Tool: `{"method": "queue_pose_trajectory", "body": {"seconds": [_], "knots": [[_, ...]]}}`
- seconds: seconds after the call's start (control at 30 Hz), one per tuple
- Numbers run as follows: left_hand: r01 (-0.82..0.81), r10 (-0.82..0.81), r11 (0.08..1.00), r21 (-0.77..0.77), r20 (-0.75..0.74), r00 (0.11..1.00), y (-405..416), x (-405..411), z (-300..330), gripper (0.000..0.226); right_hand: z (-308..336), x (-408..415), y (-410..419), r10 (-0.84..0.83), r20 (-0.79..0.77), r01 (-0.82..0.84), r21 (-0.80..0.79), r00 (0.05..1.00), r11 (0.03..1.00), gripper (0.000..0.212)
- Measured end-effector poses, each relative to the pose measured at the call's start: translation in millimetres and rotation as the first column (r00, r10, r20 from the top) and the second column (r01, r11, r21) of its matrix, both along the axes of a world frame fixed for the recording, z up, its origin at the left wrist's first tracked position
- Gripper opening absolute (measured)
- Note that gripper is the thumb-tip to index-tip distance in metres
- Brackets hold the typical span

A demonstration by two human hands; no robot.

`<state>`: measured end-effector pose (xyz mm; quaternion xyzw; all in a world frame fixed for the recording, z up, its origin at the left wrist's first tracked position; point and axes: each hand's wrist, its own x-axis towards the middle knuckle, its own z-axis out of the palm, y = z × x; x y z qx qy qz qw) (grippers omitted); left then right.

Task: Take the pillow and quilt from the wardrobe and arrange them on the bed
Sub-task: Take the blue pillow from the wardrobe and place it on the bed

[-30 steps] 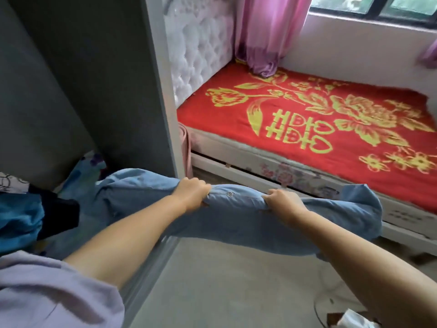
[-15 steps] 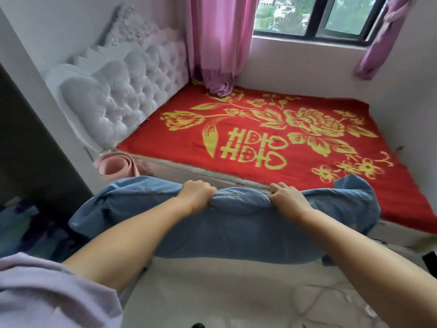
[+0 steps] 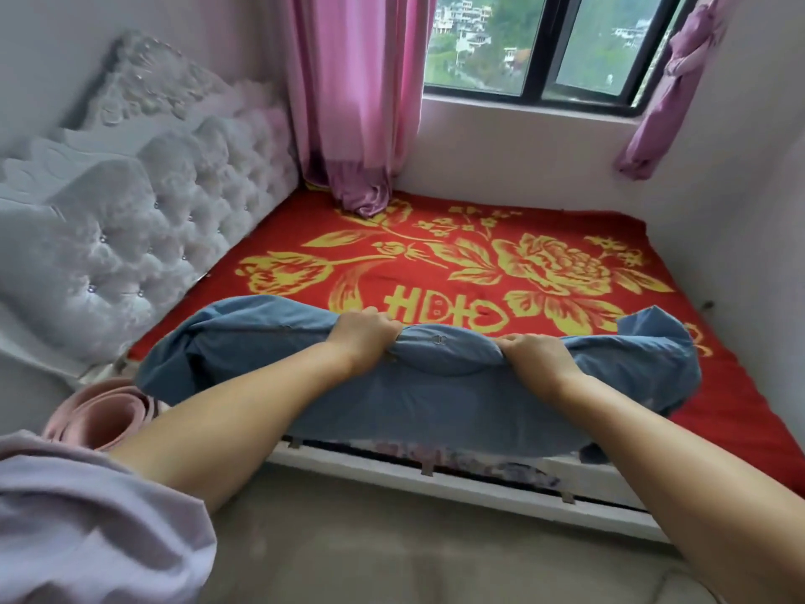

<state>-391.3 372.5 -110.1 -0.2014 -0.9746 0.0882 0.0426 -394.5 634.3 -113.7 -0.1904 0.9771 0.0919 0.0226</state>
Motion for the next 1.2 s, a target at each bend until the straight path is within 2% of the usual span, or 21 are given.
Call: {"method": "queue_pose_trajectory", "body": {"seconds": [0.2,0.4,0.53,0.77,0.9,1.03,1.2], "knots": [[-0.058,0.056,0.998,-0.034,-0.071,0.996,-12.8,-100.1,14.7,0.023,15.5,-110.7,-14.9,0.054,-0.057,-0.053,0.017,0.997,0.998,0.033],[-0.163,0.164,0.986,0.019,-0.038,0.986,-38.3,-183.1,19.9,0.018,30.7,-222.5,-44.5,0.166,-0.064,-0.164,0.022,0.984,0.986,0.031],[-0.229,0.229,0.972,0.043,0.017,0.973,-68.7,-239.0,11.1,0.034,27.2,-295.1,-76.9,0.219,-0.052,-0.216,0.065,0.974,0.974,0.028],[-0.224,0.222,0.972,0.075,0.025,0.975,-120.6,-343.9,8.4,0.04,23.5,-399.7,-128.0,0.197,-0.019,-0.195,0.077,0.98,0.978,0.029],[-0.225,0.226,0.973,0.045,-0.027,0.974,-141.8,-387.2,15.1,0.042,28.3,-441.7,-148.5,0.215,-0.052,-0.211,0.072,0.975,0.975,0.03],[-0.263,0.262,0.965,0.008,-0.089,0.961,-157.8,-431.1,21.7,0.039,36.3,-493.9,-167.3,0.23,-0.068,-0.225,0.073,0.971,0.972,0.025],[-0.323,0.326,0.945,0.051,-0.078,0.942,-174.4,-490.5,27.6,0.033,47.9,-573.7,-188.3,0.33,-0.134,-0.314,0.128,0.934,0.941,0.025]]}}
